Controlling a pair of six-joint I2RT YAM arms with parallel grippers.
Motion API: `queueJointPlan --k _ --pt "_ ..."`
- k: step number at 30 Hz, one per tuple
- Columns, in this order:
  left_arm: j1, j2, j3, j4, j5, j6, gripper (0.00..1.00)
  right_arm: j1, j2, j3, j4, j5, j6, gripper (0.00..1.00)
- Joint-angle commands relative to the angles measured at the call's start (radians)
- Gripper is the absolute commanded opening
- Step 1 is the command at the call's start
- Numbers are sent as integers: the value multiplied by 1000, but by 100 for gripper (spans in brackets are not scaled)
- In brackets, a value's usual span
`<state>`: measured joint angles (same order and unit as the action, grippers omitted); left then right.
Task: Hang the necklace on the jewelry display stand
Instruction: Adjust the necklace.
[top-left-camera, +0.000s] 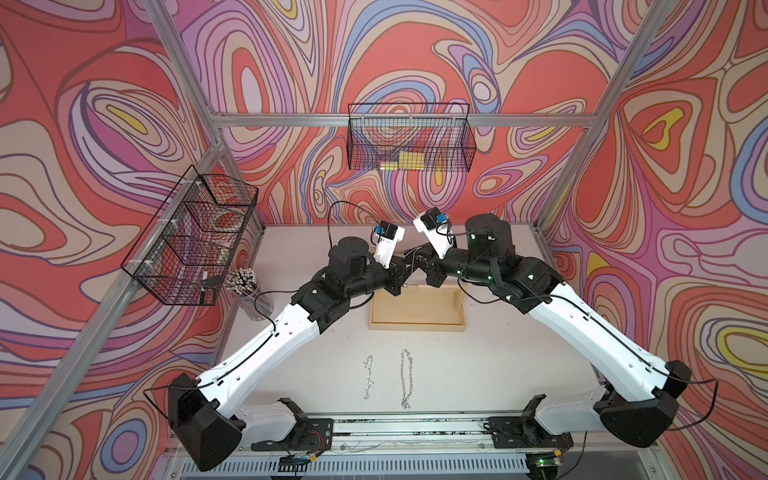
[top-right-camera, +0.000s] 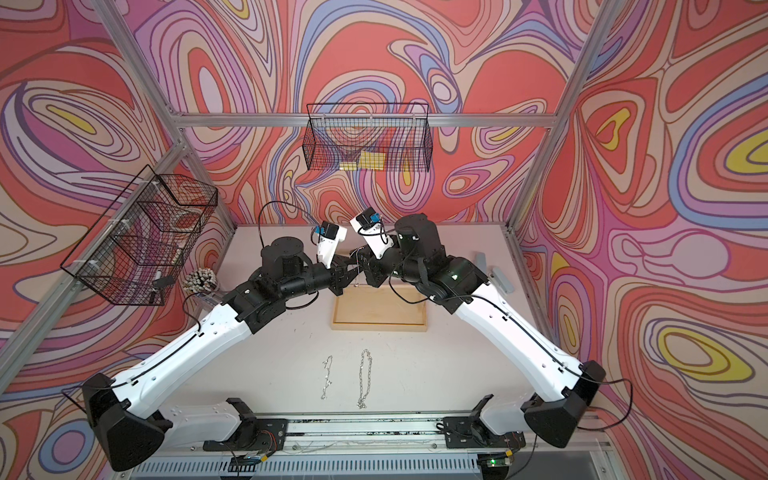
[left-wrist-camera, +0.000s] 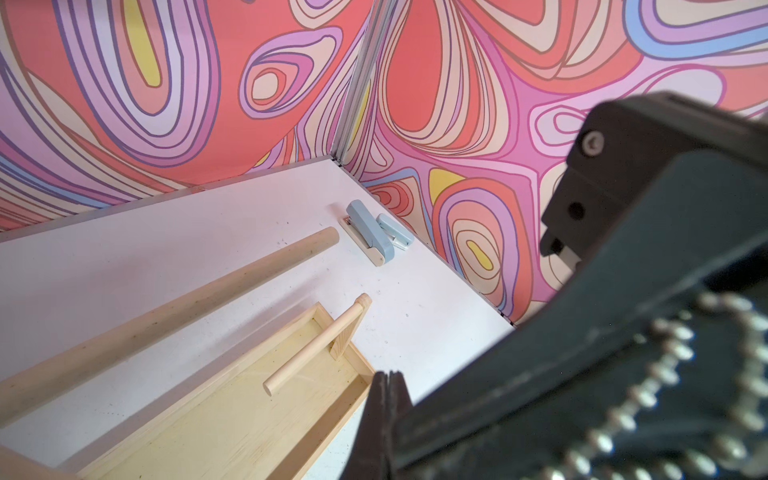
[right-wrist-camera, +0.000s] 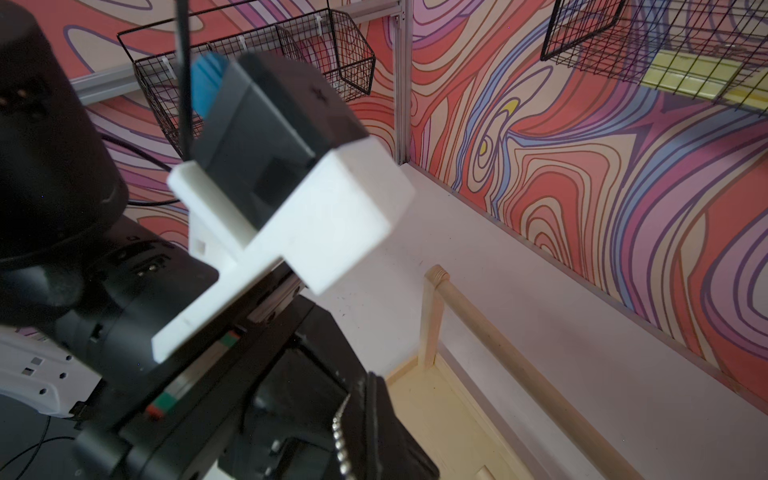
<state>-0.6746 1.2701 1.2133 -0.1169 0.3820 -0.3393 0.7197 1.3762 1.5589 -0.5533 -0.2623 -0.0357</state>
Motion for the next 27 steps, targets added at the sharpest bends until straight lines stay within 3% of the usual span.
queueJointPlan --k 1,8,16,27 --pt "-2 -37 36 -41 4 27 0 3 -17 -13 2 20 -7 0" --pt "-2 -55 110 -204 -51 89 0 2 -22 -15 -16 46 -23 0" --pt "-2 -16 253 -361 -120 156 0 1 -45 -38 -37 55 -31 40" --pt "-2 26 383 -468 -126 189 0 3 -120 -135 -22 74 -14 49"
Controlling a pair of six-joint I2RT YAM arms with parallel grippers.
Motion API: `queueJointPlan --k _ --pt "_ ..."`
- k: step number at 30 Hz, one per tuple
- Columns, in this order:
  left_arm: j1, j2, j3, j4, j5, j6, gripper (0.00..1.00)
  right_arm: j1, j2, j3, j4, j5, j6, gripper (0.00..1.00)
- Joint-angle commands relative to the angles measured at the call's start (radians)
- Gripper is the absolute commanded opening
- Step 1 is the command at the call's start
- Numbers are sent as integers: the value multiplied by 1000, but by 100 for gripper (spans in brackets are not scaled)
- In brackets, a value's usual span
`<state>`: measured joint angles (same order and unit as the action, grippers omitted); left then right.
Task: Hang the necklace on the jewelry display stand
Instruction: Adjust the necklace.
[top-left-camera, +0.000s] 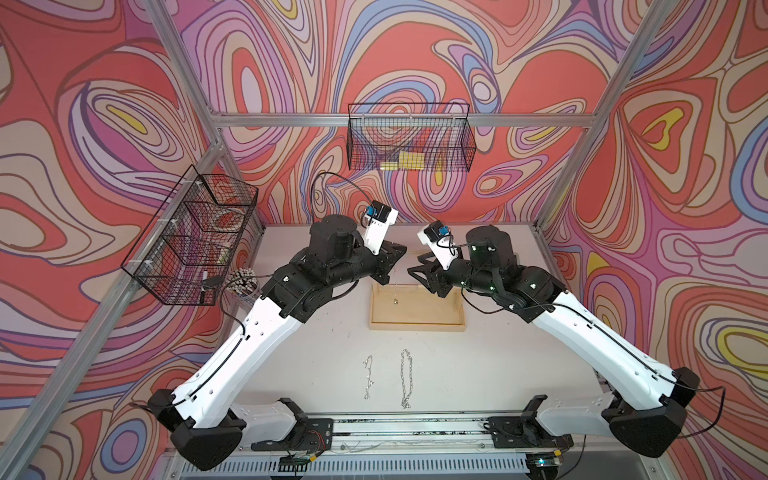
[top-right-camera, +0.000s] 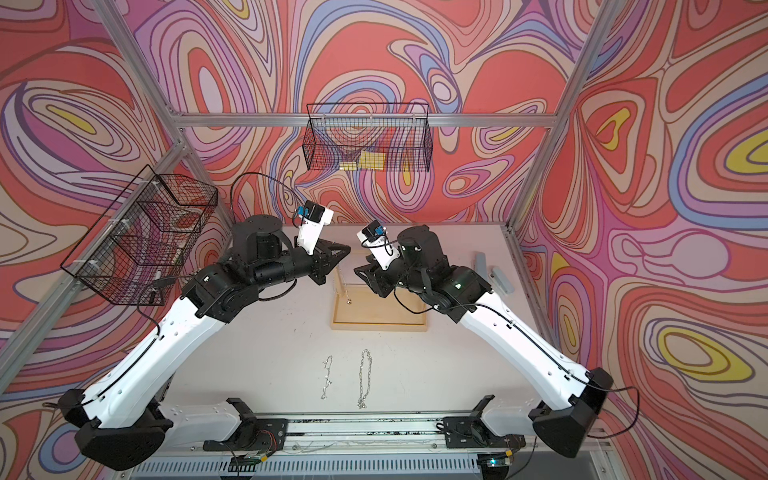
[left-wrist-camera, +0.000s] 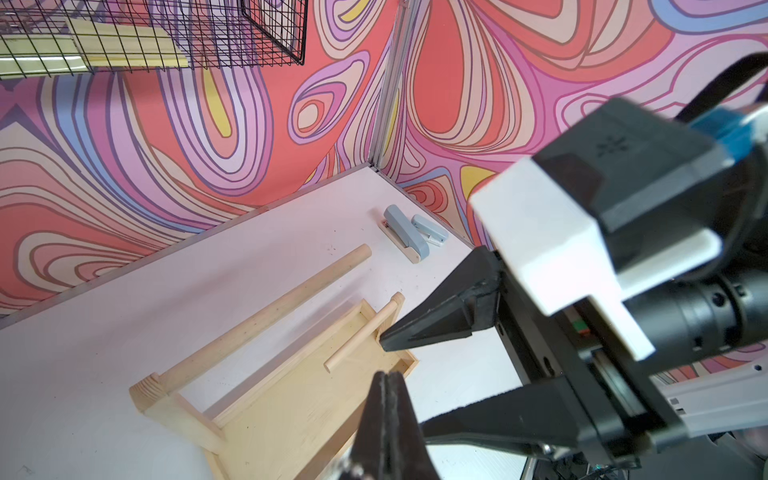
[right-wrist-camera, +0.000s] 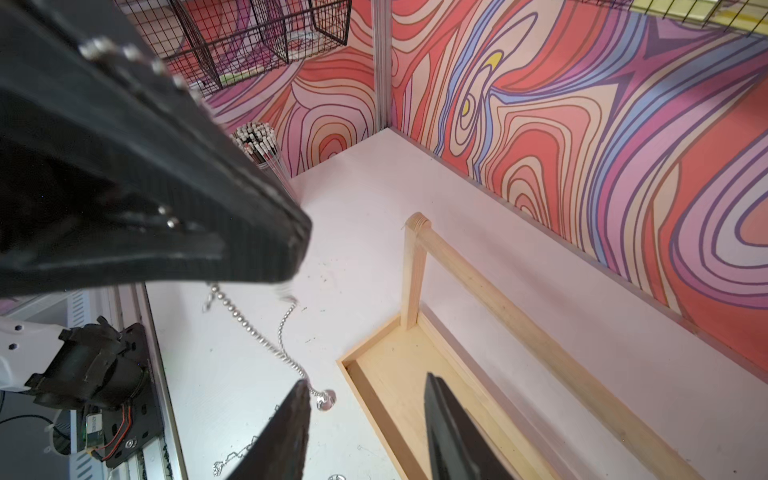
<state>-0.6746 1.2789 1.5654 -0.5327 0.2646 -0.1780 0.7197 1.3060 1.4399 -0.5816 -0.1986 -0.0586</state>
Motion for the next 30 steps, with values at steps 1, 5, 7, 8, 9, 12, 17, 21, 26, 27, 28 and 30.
queueJointPlan --k 1,5,7,8,9,12,17,21,26,27,28,30 --pt "-2 20 38 -57 -7 28 0 2 -63 -29 20 7 14 50" --pt "-2 26 51 -65 6 30 0 3 -88 -62 69 -3 28 51" --pt "-2 28 59 -70 11 31 0 2 -87 -68 97 -15 34 51" --pt "-2 28 62 -73 15 31 0 3 -84 -70 108 -23 36 51" --pt "-2 28 66 -76 16 31 0 2 -80 -69 117 -30 36 51" --pt "-2 24 71 -81 19 29 0 3 -53 -61 140 -58 37 50" --pt "-2 23 86 -101 18 33 0 2 -14 -60 187 -111 47 49" --pt "-2 25 95 -108 24 32 0 3 1 -79 231 -127 56 49" --pt "-2 34 116 -125 33 36 0 2 19 -84 276 -153 66 49" --pt "-2 36 117 -124 35 36 0 3 24 -83 283 -158 66 49" --pt "-2 36 117 -125 37 35 0 3 28 -82 289 -161 66 49" --pt "-2 36 119 -125 36 32 0 3 36 -82 303 -169 66 49"
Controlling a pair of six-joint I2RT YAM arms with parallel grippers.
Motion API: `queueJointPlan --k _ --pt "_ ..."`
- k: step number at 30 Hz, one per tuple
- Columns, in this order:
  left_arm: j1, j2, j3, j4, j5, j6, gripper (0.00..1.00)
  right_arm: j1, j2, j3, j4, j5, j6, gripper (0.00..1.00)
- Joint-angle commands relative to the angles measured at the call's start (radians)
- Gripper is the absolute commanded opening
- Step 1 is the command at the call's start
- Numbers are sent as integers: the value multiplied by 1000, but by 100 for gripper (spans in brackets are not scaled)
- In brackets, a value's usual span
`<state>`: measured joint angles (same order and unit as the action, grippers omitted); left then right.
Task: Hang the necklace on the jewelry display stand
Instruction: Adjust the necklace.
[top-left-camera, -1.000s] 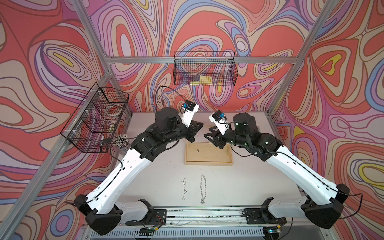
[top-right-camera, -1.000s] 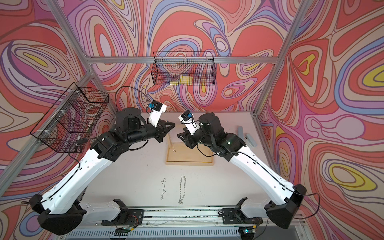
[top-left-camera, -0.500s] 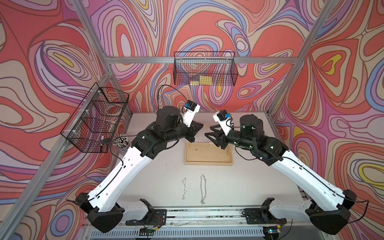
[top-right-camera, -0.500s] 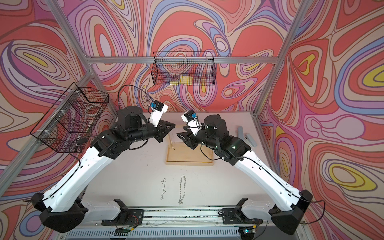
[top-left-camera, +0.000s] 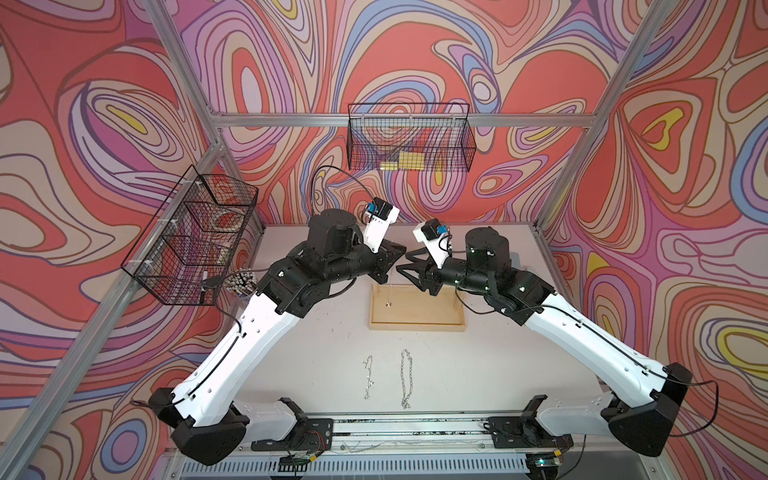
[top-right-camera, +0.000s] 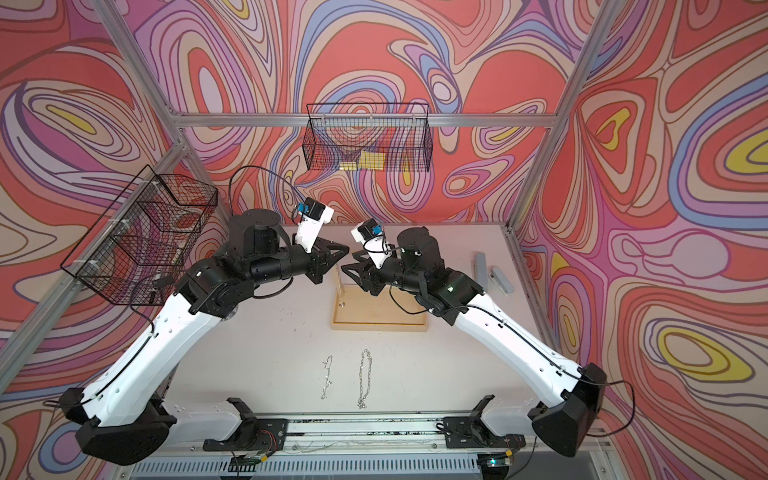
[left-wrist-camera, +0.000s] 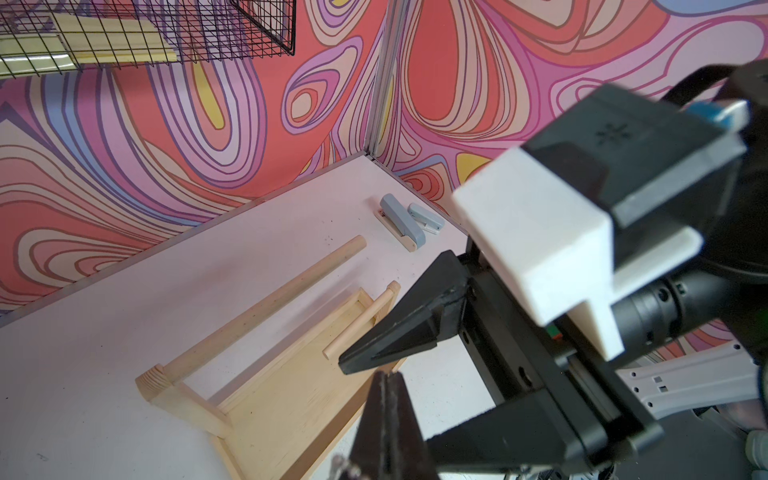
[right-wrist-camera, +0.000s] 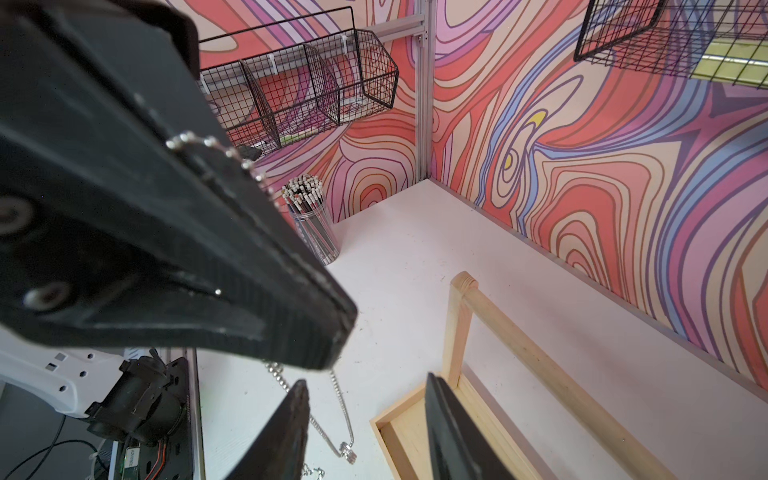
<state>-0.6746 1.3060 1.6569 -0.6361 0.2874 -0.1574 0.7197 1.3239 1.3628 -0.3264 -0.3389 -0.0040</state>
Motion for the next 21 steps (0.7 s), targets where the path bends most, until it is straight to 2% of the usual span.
queueJointPlan --k 1,21 --pt "-2 7 27 -22 15 12 0 2 22 -4 54 -33 14 49" --pt "-2 -11 16 -32 7 12 0 3 86 -21 182 -97 63 46"
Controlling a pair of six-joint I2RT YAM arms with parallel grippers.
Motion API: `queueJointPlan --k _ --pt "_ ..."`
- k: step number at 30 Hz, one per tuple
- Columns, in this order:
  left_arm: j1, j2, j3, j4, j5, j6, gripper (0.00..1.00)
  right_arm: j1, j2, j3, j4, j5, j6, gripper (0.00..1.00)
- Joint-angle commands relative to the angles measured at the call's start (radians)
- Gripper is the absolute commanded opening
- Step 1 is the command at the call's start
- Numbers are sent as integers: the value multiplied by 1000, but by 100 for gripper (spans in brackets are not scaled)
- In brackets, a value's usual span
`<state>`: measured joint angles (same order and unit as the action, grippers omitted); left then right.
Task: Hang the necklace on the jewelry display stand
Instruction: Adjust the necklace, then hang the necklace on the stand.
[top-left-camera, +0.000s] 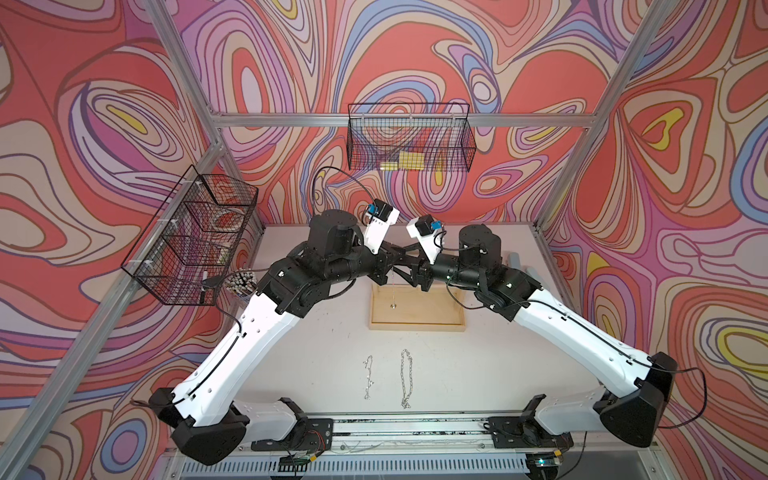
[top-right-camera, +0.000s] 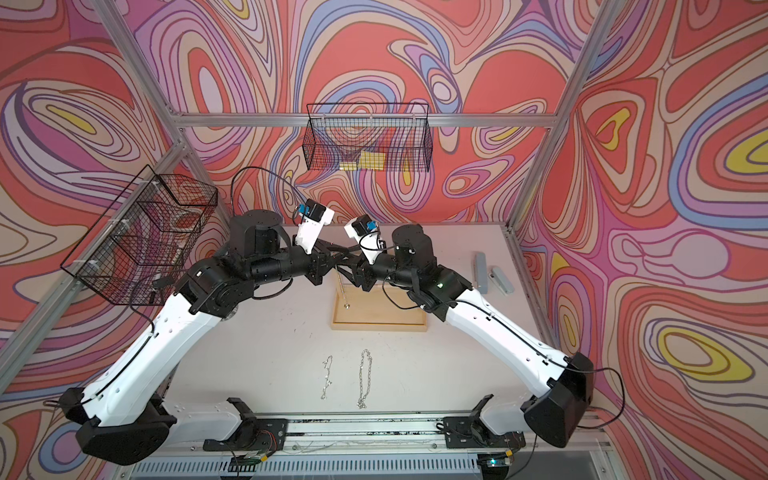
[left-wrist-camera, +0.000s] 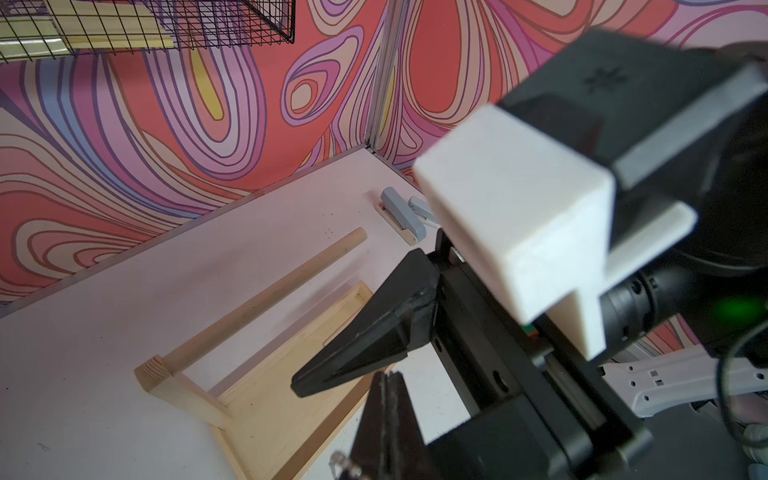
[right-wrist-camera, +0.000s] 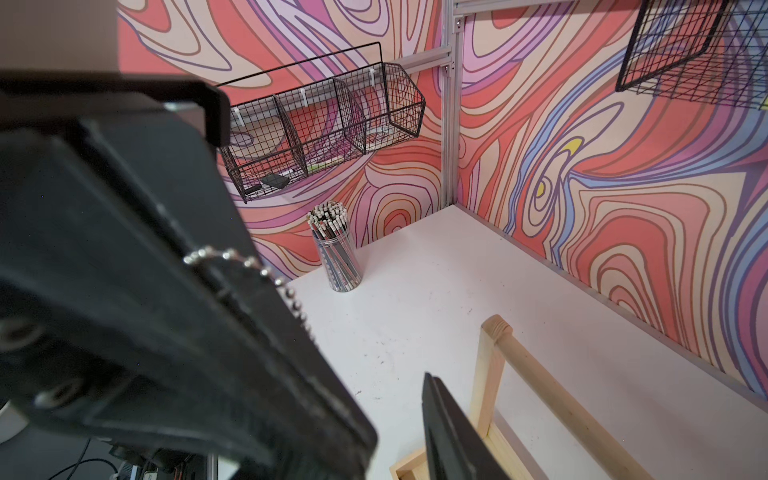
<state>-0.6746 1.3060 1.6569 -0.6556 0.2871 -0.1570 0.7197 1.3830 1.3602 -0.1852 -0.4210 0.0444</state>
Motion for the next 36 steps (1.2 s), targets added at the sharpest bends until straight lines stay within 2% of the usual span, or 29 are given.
queueJointPlan --k 1,6,12,19,24,30,36 --pt "-2 -13 15 -11 7 12 0 3 33 -19 50 -20 18 44" --pt "-2 -17 12 -11 10 16 0 3 50 -45 110 -13 35 28" --pt "-2 -17 11 -11 12 17 0 2 69 -50 109 9 37 0" --pt "-2 -19 -31 16 13 10 0 -7 16 -30 10 184 -64 0" --pt "-2 15 -49 61 26 -9 0 -15 39 19 -46 280 -102 0" --pt "-2 63 -67 143 51 -38 0 -111 30 13 -17 293 -95 0" --pt "-2 165 -6 193 90 -43 0 -171 49 29 18 325 -106 0"
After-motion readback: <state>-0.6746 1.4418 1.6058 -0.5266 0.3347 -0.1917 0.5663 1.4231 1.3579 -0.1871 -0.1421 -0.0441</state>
